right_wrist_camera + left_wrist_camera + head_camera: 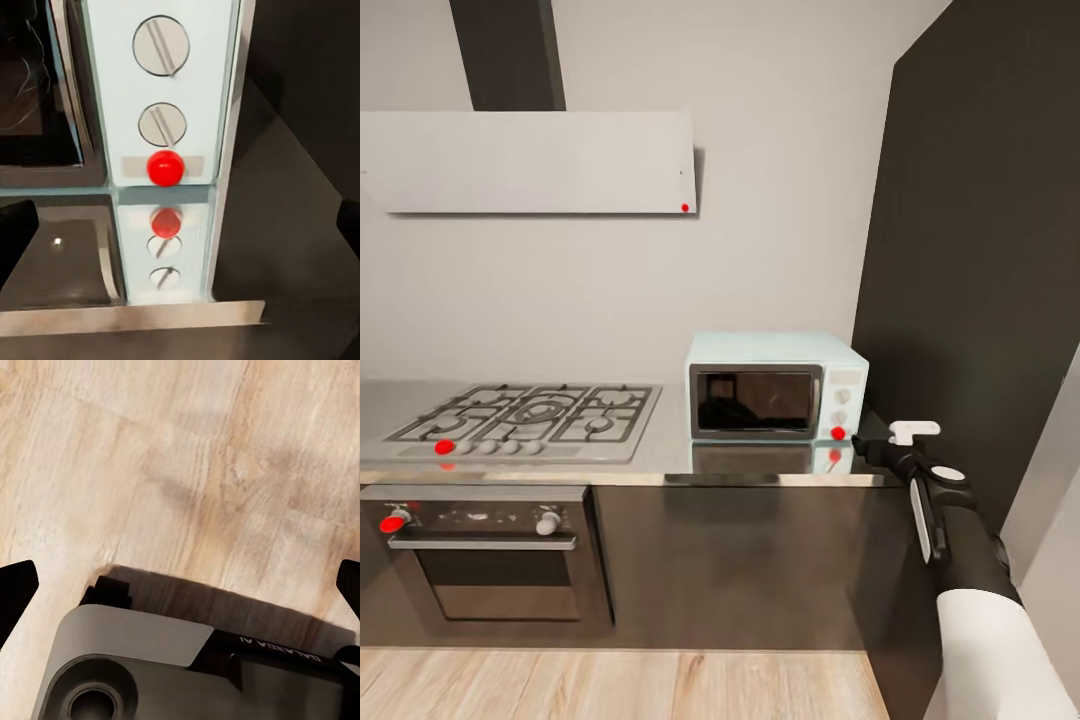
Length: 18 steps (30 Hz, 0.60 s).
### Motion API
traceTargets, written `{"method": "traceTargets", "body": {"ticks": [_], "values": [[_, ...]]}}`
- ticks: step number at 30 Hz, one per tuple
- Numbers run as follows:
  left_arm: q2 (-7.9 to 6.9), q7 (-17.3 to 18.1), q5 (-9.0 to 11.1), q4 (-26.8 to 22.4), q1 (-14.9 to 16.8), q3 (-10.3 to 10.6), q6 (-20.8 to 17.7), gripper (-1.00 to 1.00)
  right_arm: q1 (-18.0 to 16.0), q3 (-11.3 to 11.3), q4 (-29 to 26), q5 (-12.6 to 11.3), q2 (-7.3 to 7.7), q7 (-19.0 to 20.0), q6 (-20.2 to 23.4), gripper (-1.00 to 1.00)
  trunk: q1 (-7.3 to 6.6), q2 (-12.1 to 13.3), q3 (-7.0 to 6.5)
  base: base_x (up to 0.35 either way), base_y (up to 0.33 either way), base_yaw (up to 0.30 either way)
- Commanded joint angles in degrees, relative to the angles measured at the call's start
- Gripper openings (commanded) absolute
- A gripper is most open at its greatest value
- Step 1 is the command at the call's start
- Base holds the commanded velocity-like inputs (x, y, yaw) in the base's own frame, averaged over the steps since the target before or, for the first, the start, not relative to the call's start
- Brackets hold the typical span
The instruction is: In the kitchen, take the popcorn bag from the countertop, put it into the microwave, and heat it until the popcorn is cooked so the cooked popcorn ends up inside the bag.
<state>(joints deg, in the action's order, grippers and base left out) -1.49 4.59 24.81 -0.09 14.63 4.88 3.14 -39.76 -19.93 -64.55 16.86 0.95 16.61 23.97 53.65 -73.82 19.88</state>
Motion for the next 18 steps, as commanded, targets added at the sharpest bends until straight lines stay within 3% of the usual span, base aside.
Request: {"method": "traceTargets", "body": {"ticks": [1, 10, 18], "values": [[-0.04, 0.2, 0.6, 0.1, 0.1, 0.5, 0.2, 1.0, -0.1, -0.1, -0.1, 0.6, -0.04, 0.5, 0.2, 1.0, 0.02, 0.0, 0.07, 0.252, 0.0, 0.0], [-0.1, 0.2, 0.6, 0.1, 0.1, 0.5, 0.2, 1.0, -0.1, -0.4, 3.0, 0.5, 0.19, 0.8, 0.1, 1.0, 0.02, 0.0, 0.07, 0.246, 0.0, 0.0], [-0.16, 0.2, 0.6, 0.1, 0.1, 0.5, 0.2, 1.0, -0.1, -0.5, 5.9, 0.7, 0.66, 1.0, 0.1, 1.0, 0.02, 0.0, 0.07, 0.021, 0.0, 0.0]]}}
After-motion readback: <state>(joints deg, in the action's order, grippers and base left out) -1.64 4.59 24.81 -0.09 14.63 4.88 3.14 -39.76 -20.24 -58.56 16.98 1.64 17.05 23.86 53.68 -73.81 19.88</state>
